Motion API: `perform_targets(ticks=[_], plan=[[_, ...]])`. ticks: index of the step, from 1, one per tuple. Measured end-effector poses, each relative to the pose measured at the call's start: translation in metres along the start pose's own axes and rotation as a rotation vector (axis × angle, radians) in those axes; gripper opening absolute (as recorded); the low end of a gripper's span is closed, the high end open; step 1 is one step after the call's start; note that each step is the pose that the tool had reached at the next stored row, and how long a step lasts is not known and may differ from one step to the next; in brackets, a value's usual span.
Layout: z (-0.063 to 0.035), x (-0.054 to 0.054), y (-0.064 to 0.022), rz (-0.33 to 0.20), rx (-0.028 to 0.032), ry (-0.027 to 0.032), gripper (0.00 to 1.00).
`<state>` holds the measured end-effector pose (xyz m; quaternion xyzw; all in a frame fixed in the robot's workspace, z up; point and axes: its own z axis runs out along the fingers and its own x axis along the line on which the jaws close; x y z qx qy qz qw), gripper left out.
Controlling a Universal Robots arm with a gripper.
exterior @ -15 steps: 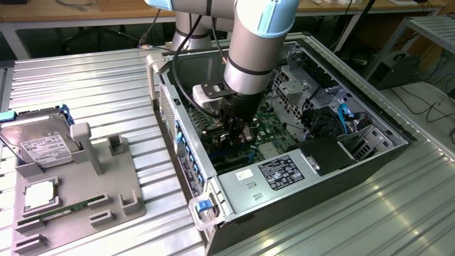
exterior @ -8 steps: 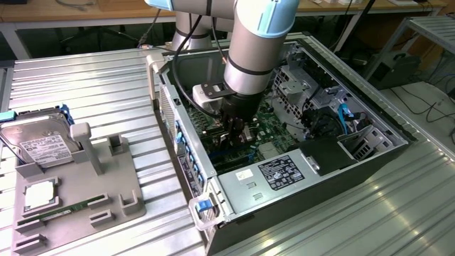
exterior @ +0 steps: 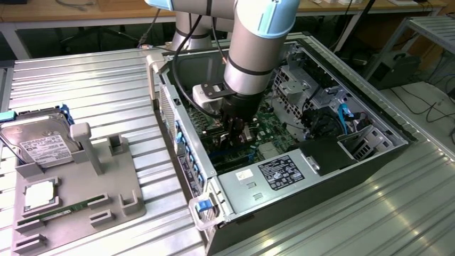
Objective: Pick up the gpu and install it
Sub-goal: 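Insert the gpu into the slot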
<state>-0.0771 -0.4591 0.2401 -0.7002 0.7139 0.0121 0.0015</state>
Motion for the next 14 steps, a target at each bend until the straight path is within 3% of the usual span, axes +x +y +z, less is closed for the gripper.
perform_targets(ticks=[14], plan=[[-0.0037,0.0,0.0002,0.0,-0.0003,0.001,0.28]])
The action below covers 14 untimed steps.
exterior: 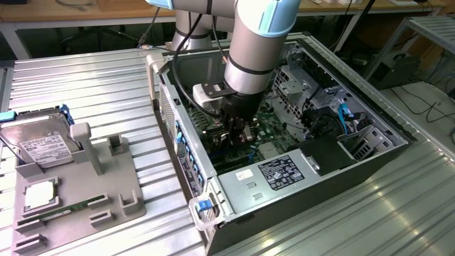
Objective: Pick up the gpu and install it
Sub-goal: 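Insert the gpu into the slot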
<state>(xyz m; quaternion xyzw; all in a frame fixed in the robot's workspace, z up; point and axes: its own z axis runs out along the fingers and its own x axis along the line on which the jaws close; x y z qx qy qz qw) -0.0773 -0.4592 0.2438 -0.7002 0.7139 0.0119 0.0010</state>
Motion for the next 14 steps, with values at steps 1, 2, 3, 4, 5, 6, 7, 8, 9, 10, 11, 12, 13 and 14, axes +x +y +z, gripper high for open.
perform_targets(ticks=[1,2,3,4,5,6,7,8,9,10,11,12,13,14], plan=[[0.0,0.0,0.0,0.0,0.0,0.0001,0.28],[0.0,0.0,0.0,0.0,0.0,0.0,0.28],[-0.0001,0.0,0.0,0.0,0.0,0.0001,0.28],[-0.0001,0.0,0.0,0.0,-0.0001,0.0001,0.28],[0.0,0.0,0.0,0.0,-0.0001,0.0001,0.28],[0.0,0.0,0.0,-0.001,0.0,0.0001,0.28],[-0.0001,0.0,0.0,-0.002,-0.0001,0.0001,0.28],[-0.0001,-0.0001,0.0,-0.003,-0.0001,0.0002,0.28],[-0.0001,-0.0002,0.0,-0.004,-0.0002,0.0003,0.28],[-0.0001,-0.0004,0.0,-0.007,-0.0002,0.0004,0.28],[-0.0001,-0.0004,0.0,-0.009,-0.0002,0.0004,0.28],[-0.0001,-0.0004,0.0,-0.009,-0.0003,0.0004,0.28],[-0.0001,-0.0004,0.0,-0.009,-0.0002,0.0004,0.28],[0.0,-0.0005,0.0,-0.009,-0.0002,0.0003,0.28]])
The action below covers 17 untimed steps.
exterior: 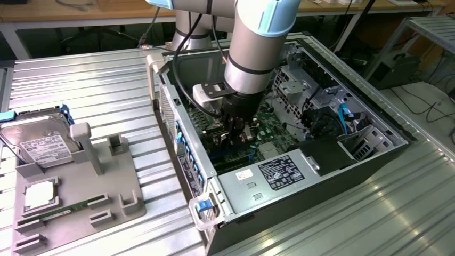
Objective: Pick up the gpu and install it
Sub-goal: 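Insert the gpu into the slot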
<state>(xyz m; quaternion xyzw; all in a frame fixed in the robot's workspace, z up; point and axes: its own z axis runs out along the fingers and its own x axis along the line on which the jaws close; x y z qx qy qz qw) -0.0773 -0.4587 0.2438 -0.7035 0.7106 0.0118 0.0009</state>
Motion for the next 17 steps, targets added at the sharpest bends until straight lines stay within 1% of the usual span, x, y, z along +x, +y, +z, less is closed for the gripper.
perform_targets(ticks=[9,11,13,17], plan=[[0.0018,0.0,0.0,0.0,-0.0001,0.0001,0.28],[0.0005,-0.0001,-0.0001,0.0,0.0005,-0.001,0.28],[-0.0032,-0.0001,0.0,0.0,0.0001,-0.0001,0.28],[-0.0038,-0.0001,0.0,0.0,0.0001,-0.0002,0.28]])
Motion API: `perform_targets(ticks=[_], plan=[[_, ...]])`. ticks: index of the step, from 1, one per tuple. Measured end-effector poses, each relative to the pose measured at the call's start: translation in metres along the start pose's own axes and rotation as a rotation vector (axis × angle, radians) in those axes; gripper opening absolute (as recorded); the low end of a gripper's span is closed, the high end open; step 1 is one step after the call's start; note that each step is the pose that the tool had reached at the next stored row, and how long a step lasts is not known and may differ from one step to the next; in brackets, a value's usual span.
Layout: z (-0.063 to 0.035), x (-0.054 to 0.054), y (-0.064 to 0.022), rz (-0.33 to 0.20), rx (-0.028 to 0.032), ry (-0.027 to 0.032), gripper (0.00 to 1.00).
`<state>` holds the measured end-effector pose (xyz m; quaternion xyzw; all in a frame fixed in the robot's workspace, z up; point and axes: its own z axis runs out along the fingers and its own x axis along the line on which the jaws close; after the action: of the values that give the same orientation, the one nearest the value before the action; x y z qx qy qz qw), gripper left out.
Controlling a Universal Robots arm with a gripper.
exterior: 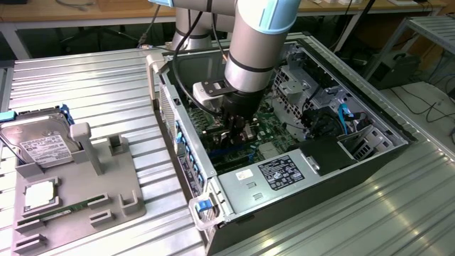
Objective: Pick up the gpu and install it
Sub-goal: 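Insert the gpu into the slot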
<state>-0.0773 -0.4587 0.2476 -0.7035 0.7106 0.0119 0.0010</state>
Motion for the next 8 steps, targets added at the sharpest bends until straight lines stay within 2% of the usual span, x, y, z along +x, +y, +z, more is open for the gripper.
perform_targets(ticks=[8], plan=[[-0.0001,-0.0001,0.0,-0.004,-0.0002,0.0003,0.28]])
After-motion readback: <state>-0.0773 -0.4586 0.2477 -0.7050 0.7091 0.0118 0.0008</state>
